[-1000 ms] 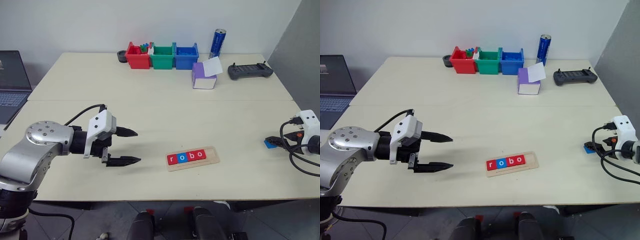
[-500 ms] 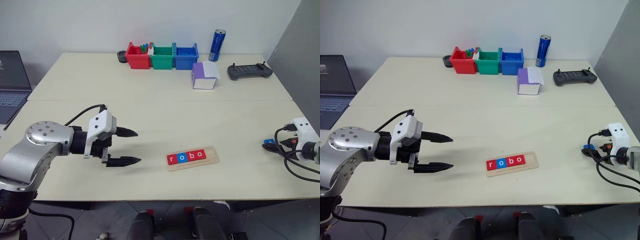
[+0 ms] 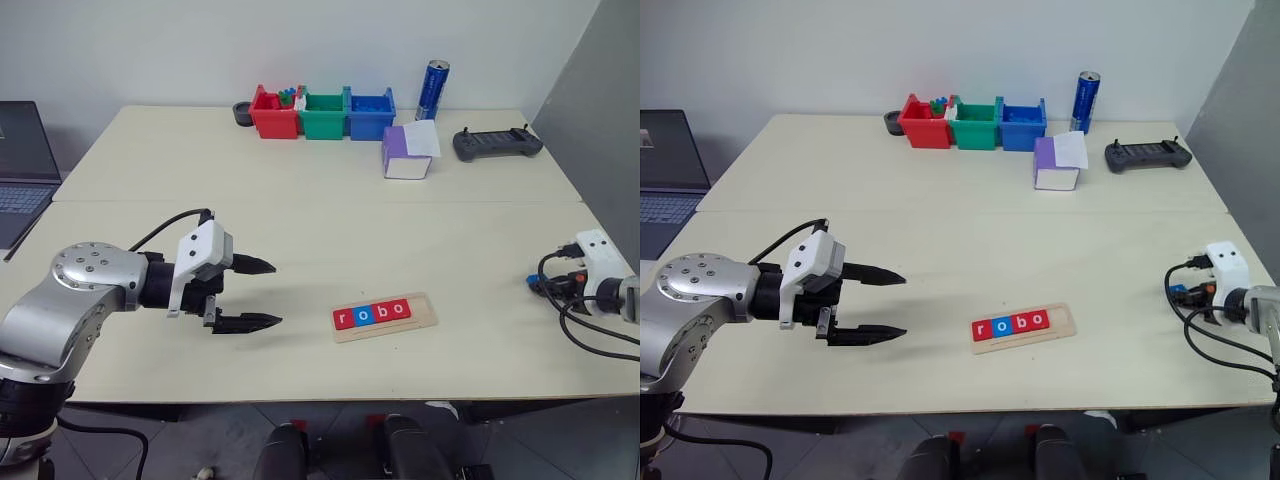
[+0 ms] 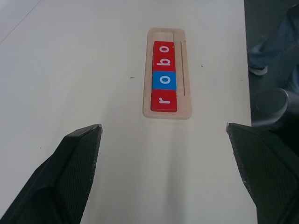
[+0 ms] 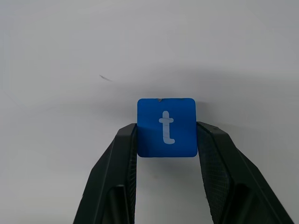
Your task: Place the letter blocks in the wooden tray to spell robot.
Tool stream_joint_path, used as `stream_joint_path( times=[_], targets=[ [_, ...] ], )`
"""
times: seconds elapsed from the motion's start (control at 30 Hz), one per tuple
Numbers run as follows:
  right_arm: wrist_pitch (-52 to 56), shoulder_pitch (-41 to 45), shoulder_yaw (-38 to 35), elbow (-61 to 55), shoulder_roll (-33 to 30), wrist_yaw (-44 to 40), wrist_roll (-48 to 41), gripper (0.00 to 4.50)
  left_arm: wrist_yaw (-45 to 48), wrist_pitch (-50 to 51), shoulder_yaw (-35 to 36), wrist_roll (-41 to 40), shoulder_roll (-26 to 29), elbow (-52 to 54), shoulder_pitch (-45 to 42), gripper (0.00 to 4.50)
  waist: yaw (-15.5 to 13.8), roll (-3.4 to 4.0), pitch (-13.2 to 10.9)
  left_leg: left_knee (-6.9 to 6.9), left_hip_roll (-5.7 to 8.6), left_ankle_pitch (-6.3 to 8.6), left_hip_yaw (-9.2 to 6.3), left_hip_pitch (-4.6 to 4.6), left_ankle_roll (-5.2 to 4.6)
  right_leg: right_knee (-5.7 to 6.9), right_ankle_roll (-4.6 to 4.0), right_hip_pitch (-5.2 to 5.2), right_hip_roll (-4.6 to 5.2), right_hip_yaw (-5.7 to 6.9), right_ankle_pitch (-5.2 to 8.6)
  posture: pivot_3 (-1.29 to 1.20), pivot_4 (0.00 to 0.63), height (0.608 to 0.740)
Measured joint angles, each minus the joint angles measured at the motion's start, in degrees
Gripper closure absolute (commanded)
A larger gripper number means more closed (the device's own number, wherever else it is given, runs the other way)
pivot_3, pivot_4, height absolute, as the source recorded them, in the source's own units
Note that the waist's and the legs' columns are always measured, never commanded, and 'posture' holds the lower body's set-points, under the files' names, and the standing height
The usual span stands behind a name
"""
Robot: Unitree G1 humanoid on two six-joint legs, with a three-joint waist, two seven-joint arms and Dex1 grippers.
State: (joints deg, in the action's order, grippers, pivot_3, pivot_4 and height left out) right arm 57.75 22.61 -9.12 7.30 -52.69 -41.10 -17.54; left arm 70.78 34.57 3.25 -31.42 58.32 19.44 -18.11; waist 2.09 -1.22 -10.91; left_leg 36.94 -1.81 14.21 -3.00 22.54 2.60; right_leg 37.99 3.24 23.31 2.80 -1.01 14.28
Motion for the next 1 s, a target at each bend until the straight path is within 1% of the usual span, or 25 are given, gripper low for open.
stream_joint_path(
  times=[0.1, 0.17, 0.27, 0.33, 0.5, 0.63, 0.77, 0.93, 1.0],
  targets=[
    [4.22, 2.66, 2.00, -7.73, 2.74, 0.67, -1.89, 3.04, -0.01, -0.01, 0.00, 0.00, -0.01, 0.00, -0.03, 0.00, 0.29, 0.00, 0.00, 0.00, -0.02, 0.00, -0.03, 0.00, 0.00, 0.01, 0.00, 0.00, -0.03, 0.01, 0.00, 0.00, 0.150, 0.740],
    [7.50, 4.66, 2.99, -10.54, 4.99, 2.69, -2.04, 3.04, 0.03, -0.01, 0.04, 0.00, 0.02, -0.01, 0.03, 0.00, 0.18, 0.00, 0.00, 0.01, -0.02, 0.00, -0.05, 0.05, 0.00, -0.01, 0.00, 0.01, -0.02, 0.03, 0.00, 0.00, 0.150, 0.740],
    [15.08, 10.25, 3.55, -13.15, 10.69, 7.89, -1.98, 3.04, 0.09, -0.01, 0.03, 0.01, 0.07, -0.19, 0.03, 0.00, 0.18, 0.00, 0.00, 0.01, -0.01, 0.00, -0.05, 0.09, 0.00, 0.00, -0.04, 0.05, -0.02, 0.03, -0.02, 0.00, 0.150, 0.740],
    [19.88, 12.37, 3.56, -15.11, 13.96, 11.10, -1.80, 3.04, 0.11, -0.01, 0.03, 0.01, 0.09, -0.19, 0.03, 0.00, 0.00, 0.00, 0.00, -0.02, -0.02, 0.00, -0.11, 0.12, 0.00, 0.01, -0.21, 0.07, -0.02, 0.08, -0.08, 0.00, 0.150, 0.740],
    [30.46, 12.85, 3.55, -17.82, 20.22, 17.08, -1.44, 3.04, 0.11, -0.01, 0.03, 0.01, 0.12, -0.18, 0.13, 0.00, -0.46, 0.00, 0.00, -0.01, 0.02, 0.00, -0.11, 0.37, 0.00, -0.03, -0.31, 0.25, 0.02, 0.09, -0.14, 0.00, 0.150, 0.740],
    [34.16, 12.84, 3.24, -19.21, 21.40, 19.30, -1.44, 3.04, 0.13, -0.01, 0.03, 0.01, 0.12, -0.18, 0.17, 0.00, -0.36, 0.00, 0.00, -0.01, 0.02, 0.00, -0.10, 0.34, 0.00, -0.02, -0.31, 0.26, 0.02, 0.09, -0.14, 0.00, 0.150, 0.740],
    [34.29, 12.62, 3.10, -18.62, 21.71, 21.33, -0.86, 3.04, 0.18, -0.10, 0.03, 0.04, 0.11, -0.20, 0.16, 0.00, -0.23, 0.00, 0.00, -0.02, 0.02, 0.00, -0.11, 0.30, 0.00, 0.02, -0.31, 0.26, 0.01, 0.09, -0.13, 0.00, 0.150, 0.740],
    [33.36, 12.24, 3.91, -18.25, 20.93, 21.92, -0.23, 3.04, 0.45, -0.21, 0.03, 0.07, 0.11, -0.24, 0.16, 0.00, -0.21, 0.00, 0.00, -0.02, 0.02, 0.00, -0.10, 0.30, -0.01, 0.00, -0.31, 0.26, 0.00, 0.09, -0.13, 0.00, 0.150, 0.740],
    [32.71, 12.16, 5.00, -18.35, 20.00, 21.82, -0.24, 2.31, 0.63, -0.21, 0.03, 0.07, 0.11, -0.24, 0.16, 0.00, -0.21, 0.00, 0.00, -0.02, 0.02, 0.00, -0.11, 0.31, -0.01, 0.00, -0.31, 0.26, 0.00, 0.09, -0.13, 0.00, 0.150, 0.740]
  ],
)
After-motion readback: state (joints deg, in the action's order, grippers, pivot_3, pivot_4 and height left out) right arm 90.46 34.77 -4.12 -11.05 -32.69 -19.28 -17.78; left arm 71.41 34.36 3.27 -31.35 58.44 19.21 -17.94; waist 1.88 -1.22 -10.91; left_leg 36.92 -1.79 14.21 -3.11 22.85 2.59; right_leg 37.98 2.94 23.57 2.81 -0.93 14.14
